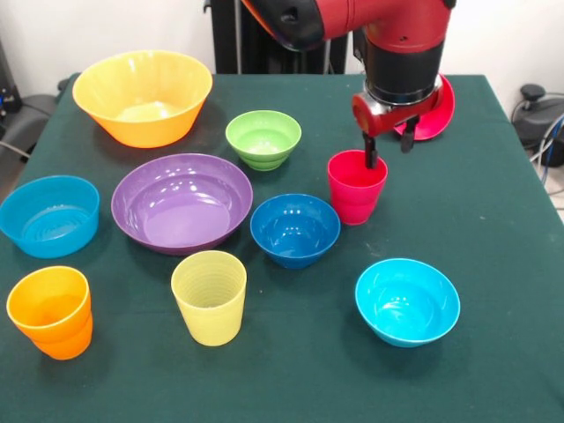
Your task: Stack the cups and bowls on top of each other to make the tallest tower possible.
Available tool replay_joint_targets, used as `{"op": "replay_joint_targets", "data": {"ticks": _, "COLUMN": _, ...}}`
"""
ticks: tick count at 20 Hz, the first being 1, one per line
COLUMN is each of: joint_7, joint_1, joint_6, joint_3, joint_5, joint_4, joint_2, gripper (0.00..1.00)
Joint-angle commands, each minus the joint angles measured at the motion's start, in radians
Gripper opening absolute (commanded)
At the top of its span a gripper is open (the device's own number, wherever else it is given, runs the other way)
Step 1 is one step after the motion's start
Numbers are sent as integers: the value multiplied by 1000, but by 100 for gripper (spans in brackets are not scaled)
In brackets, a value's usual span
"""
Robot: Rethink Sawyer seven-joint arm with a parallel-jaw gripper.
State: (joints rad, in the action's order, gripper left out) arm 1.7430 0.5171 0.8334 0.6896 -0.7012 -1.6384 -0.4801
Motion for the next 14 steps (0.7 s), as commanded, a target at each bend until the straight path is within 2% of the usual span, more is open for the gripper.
{"op": "replay_joint_targets", "data": {"ticks": 1, "joint_7": -170, "joint_1": -16, "joint_6": -41, "joint_3": -14, "joint_5": -81, "joint_4": 50, "joint_2": 79, "gripper": 100}}
{"op": "replay_joint_targets", "data": {"ticks": 14, "joint_7": -178, "joint_1": -24, "joint_6": -65, "joint_3": -15, "joint_5": -115, "joint_4": 105, "joint_2": 142, "gripper": 100}}
